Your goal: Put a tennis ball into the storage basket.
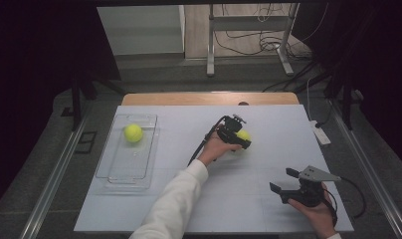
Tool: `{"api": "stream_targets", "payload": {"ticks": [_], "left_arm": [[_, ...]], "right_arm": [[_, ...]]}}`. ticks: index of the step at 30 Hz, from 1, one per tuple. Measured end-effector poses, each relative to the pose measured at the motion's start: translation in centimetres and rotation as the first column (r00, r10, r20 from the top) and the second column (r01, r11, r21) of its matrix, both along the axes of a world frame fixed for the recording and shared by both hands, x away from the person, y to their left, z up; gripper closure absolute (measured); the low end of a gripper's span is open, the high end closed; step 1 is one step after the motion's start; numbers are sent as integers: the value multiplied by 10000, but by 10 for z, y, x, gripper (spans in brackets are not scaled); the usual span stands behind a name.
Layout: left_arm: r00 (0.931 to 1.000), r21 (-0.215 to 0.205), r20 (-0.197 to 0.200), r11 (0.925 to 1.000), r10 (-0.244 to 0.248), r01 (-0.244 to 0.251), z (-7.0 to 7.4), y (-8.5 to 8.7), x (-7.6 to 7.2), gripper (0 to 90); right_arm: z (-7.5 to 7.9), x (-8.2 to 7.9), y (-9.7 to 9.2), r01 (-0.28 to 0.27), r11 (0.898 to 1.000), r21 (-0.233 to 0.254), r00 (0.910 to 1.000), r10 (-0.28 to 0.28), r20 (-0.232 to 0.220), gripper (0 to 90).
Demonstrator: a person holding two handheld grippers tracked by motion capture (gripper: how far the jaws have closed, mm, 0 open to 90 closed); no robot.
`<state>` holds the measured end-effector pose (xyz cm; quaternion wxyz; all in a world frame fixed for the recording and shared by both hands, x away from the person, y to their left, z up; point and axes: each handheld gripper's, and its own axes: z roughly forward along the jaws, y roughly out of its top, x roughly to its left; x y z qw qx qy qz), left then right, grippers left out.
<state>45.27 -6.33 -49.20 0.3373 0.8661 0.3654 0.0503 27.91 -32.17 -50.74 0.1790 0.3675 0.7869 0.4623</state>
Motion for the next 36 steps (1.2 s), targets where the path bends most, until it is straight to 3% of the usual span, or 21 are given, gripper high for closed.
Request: {"api": "stream_targets", "payload": {"ticks": [18,22,36], "left_arm": [[9991,-372,390,9992,-147,161,8,12,-9,269],[9991,-755,419,9971,-61,92,10,18,-14,269],[9968,-858,793,9963,46,22,16,34,-28,269]], "right_arm": [[0,0,0,4,10000,-13,10000,-4,11,128],[0,0,1,4,10000,-18,10000,-4,1,128],[-1,1,1,-3,10000,-20,10000,3,-25,128]]}}
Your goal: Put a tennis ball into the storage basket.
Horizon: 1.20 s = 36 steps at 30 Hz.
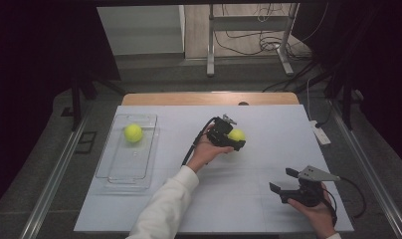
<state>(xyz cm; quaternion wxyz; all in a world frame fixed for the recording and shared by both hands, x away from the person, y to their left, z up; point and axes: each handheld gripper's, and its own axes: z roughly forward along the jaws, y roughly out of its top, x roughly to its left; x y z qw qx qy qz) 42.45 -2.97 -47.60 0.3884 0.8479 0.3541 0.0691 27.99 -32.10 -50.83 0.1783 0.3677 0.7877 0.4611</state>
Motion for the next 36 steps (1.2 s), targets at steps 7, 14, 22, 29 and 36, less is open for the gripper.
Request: {"api": "stream_targets", "payload": {"ticks": [7,14,22,29,36], "left_arm": [[9999,-62,145,10000,48,-47,4,6,-5,270],[9995,-168,313,9998,75,-70,9,11,-10,269],[9989,-318,459,9995,77,-62,13,16,-15,269],[9983,-326,580,9995,64,-45,15,22,-21,269],[9980,-573,616,9983,170,-135,15,29,-25,269]], "right_arm": [[0,0,0,22,10000,-18,10000,-22,-1,128],[0,0,0,38,10000,-29,10000,-38,-19,128],[0,0,0,51,10000,-29,10000,-51,2,128],[-1,0,0,45,10000,-52,10000,-45,-8,128],[-1,0,0,65,10000,-67,10000,-65,-10,128]]}}
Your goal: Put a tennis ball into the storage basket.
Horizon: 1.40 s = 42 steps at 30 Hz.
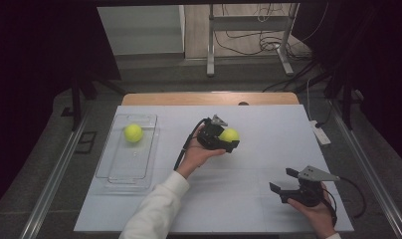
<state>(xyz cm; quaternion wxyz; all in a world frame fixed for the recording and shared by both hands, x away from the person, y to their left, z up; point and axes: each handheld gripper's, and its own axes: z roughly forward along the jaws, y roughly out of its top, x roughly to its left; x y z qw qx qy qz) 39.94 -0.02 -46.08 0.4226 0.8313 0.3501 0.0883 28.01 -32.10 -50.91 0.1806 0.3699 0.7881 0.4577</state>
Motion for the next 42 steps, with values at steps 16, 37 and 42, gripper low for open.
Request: {"api": "stream_targets", "payload": {"ticks": [16,37,42], "left_arm": [[9998,-325,10,9993,176,-175,-3,17,-10,269],[9996,-499,189,9986,186,-177,1,25,-19,269],[9996,-478,233,9987,177,-166,3,27,-23,269]], "right_arm": [[0,0,0,24,10000,-38,10000,-24,-9,128],[-1,0,1,41,10000,-64,10000,-41,0,128],[-1,0,1,42,10000,-67,10000,-42,-5,128]]}}
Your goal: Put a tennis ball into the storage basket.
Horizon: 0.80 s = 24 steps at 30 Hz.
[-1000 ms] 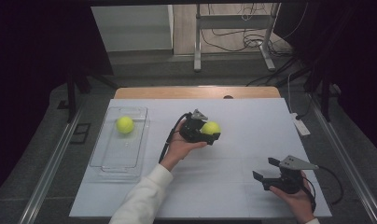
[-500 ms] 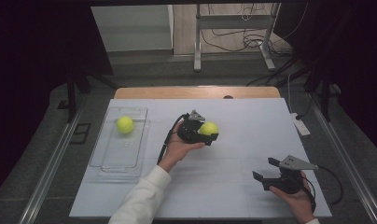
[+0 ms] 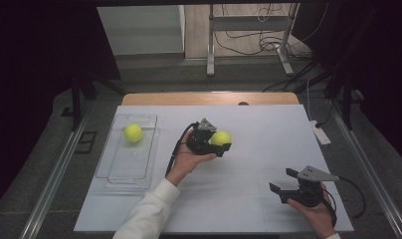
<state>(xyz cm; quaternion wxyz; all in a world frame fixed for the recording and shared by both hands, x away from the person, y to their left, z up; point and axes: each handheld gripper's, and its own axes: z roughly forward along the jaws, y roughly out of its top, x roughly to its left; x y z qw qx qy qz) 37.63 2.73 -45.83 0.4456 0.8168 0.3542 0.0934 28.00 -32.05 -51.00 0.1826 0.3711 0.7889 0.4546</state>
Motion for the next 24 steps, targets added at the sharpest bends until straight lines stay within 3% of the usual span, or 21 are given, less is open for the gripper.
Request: {"api": "stream_targets", "payload": {"ticks": [24], "left_arm": [[9993,-193,358,9998,-41,48,9,32,-26,269]], "right_arm": [[-1,0,1,5,10000,10,10000,-5,13,125]]}}
